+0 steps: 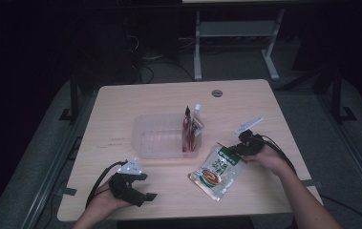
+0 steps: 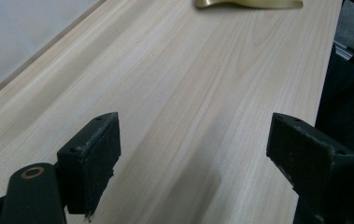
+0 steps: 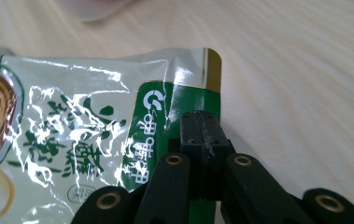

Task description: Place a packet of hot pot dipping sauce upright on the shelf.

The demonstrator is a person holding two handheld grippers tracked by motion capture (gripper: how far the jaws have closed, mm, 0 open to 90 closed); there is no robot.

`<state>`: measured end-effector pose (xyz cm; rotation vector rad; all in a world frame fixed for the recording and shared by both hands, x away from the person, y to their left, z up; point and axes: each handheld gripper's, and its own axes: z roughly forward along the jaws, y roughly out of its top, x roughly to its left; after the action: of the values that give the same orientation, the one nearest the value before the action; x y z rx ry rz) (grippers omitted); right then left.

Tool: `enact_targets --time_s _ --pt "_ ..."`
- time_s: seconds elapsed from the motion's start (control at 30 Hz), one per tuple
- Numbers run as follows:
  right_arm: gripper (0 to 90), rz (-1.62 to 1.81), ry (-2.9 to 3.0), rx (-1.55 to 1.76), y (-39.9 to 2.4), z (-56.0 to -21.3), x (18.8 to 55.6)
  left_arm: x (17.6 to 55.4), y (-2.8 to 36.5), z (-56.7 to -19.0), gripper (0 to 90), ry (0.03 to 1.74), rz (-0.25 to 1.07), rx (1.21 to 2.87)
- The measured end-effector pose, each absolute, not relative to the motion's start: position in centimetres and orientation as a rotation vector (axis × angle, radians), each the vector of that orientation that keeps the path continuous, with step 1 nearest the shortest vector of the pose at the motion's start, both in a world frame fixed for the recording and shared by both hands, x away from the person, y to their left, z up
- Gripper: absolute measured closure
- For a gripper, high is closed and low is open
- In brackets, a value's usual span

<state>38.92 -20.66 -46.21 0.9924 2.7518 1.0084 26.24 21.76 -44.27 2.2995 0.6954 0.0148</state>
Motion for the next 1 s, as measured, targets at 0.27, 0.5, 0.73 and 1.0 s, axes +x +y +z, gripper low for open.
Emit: enact_targets --time_s 0.27,0.5,0.73,1.0 --pt "89.8 1.025 2.803 0.913 -19.9 -46.2 37.1 26.3 21.5 -44.2 17.3 0.688 0.017 2.295" --pt "78.5 1.118 2.71 0.985 -20.6 -45.3 36.1 27.0 20.3 -43.9 17.7 0.64 0.026 2.296" --pt "52.8 1.172 2.621 1.072 -21.7 -44.3 34.8 27.9 17.4 -43.5 17.7 0.614 0.008 2.251" --pt "43.4 1.165 2.571 1.11 -22.5 -44.1 33.8 28.8 13.3 -43.7 17.6 0.588 0.009 2.259"
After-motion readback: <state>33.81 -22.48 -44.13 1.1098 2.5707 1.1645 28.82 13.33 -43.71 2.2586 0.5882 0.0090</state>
